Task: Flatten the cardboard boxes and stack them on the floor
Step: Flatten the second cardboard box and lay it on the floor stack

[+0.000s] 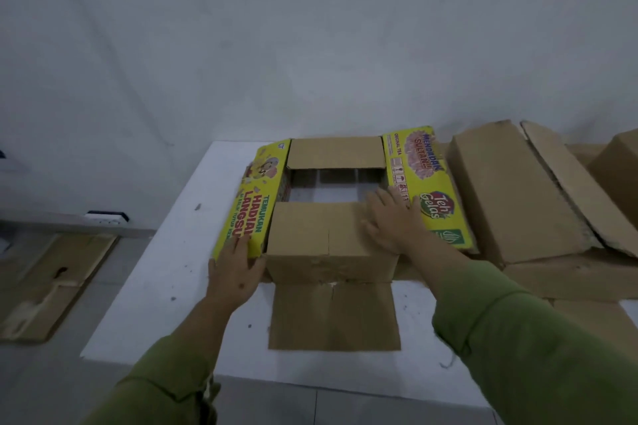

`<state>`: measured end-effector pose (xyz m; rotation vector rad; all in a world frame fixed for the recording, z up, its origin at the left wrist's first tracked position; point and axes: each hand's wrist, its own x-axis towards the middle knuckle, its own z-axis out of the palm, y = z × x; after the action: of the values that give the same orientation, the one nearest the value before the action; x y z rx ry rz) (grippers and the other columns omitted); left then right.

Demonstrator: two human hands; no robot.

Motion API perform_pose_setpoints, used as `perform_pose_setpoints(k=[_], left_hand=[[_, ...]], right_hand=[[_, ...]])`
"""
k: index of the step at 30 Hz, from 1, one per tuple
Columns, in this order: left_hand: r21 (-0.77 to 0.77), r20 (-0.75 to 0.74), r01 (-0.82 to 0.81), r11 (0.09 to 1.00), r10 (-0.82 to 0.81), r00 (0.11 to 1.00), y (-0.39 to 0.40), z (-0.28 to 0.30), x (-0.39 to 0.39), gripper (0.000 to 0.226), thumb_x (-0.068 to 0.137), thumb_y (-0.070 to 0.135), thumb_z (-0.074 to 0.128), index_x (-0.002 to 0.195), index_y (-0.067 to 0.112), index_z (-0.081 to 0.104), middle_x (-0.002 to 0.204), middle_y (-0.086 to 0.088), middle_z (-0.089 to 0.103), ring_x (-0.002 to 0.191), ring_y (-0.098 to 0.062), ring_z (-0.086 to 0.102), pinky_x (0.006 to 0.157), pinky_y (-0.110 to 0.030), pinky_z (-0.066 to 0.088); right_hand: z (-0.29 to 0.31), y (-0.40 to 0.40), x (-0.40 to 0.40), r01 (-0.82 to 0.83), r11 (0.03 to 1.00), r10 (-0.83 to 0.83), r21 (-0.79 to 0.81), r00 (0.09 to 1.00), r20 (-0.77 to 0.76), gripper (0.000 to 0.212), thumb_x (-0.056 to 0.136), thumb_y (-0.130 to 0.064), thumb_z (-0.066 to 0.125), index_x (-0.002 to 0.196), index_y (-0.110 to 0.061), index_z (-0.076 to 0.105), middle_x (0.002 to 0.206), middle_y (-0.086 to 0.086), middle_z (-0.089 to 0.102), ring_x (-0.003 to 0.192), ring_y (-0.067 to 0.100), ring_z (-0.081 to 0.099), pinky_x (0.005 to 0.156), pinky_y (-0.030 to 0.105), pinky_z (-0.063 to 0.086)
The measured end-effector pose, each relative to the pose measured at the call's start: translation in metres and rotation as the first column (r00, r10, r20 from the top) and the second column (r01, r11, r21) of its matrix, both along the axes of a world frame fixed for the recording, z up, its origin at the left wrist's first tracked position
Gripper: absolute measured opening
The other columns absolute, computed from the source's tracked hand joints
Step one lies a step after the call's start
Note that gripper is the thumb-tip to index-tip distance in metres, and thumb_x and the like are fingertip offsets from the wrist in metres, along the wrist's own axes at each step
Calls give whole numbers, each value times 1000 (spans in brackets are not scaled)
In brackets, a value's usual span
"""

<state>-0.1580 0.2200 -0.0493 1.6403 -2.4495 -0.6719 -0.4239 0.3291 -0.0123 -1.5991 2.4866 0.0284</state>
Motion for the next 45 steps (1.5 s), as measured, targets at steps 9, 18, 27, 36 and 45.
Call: perform_pose_setpoints(k=[9,18,27,36,45], left_hand=[[121,-344,-34,992,75,936,-16,13,-26,49,98,44,28,139,19,42,152,-6,30,141,-26,25,116,-50,18],[445,-406,200,873,-3,914,-14,18,-8,108,55,61,76,145,30,24,153,1,21,139,-25,26,108,-44,35],[102,-116,240,965,-228,967,-39,0,-17,129,34,92,53,143,33,18,149,4,15,139,-27,20,110,-54,28],[55,59,243,969,-246,968,-103,14,-63,82,82,64,47,146,28,11,155,2,2,145,-25,0,113,-59,7],[129,7,117,985,-119,993,-153,15,-86,92,82,62,49,149,24,-3,159,-3,-6,146,-26,-3,115,-56,7]], right_hand=[[31,2,-16,47,983,-26,-180,993,115,59,95,-53,29,146,-23,22,139,5,49,134,26,37,111,63,4],[105,31,-22,-188,971,-5,150,608,794,26,91,-38,52,108,-22,64,104,-4,72,100,13,67,96,36,42],[35,-25,-9,-92,995,103,-45,892,441,51,95,-35,50,140,-15,38,150,5,35,137,21,33,110,31,27],[-18,-86,-32,-44,993,16,111,972,234,73,94,-39,47,150,-12,9,159,10,5,146,32,5,117,48,17],[9,-143,-93,226,937,-196,-265,971,134,74,92,-37,51,150,-17,9,159,7,5,145,37,3,115,56,11]])
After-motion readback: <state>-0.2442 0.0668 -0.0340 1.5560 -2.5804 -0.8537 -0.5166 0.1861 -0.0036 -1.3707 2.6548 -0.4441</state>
